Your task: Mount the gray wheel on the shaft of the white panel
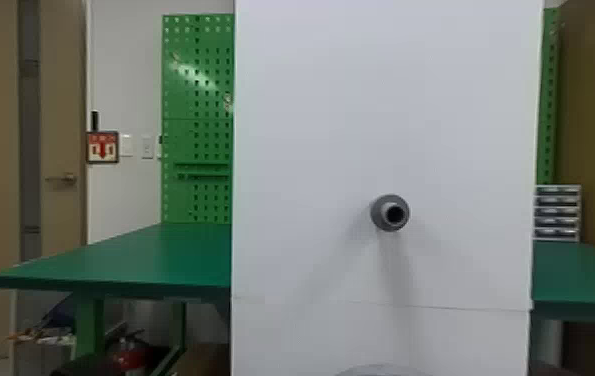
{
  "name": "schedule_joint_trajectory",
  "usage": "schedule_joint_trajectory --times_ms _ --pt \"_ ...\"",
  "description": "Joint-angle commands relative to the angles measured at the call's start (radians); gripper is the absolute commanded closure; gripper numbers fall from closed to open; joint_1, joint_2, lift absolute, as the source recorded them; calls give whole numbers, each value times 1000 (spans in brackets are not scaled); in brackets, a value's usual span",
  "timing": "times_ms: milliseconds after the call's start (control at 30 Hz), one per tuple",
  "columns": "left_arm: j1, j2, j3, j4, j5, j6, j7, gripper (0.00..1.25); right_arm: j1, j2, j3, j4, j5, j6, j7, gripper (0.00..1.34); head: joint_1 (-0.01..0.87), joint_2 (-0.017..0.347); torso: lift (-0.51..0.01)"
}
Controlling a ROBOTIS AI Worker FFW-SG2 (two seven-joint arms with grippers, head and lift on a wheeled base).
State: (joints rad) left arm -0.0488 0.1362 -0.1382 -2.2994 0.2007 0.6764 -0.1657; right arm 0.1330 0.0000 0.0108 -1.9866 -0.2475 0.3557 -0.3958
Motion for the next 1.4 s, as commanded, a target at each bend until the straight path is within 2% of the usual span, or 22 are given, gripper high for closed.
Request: schedule_joint_trajectory --times_ms 0,933,1233,1367 --pt "0 -1 0 0 -1 0 -3 331 0 1 1 0 -1 -1 0 1168 38 -8 -495" --pt "3 0 5 0 -1 -15 -9 332 0 1 3 14 -3 -17 0 1168 38 -8 -495" --pt "7 0 6 0 0 -15 -11 332 -56 1 23 12 -26 37 0 1168 38 -8 -495" --pt "9 0 8 0 2 -15 -12 332 -93 -25 38 -5 -35 83 2 1168 38 -8 -495"
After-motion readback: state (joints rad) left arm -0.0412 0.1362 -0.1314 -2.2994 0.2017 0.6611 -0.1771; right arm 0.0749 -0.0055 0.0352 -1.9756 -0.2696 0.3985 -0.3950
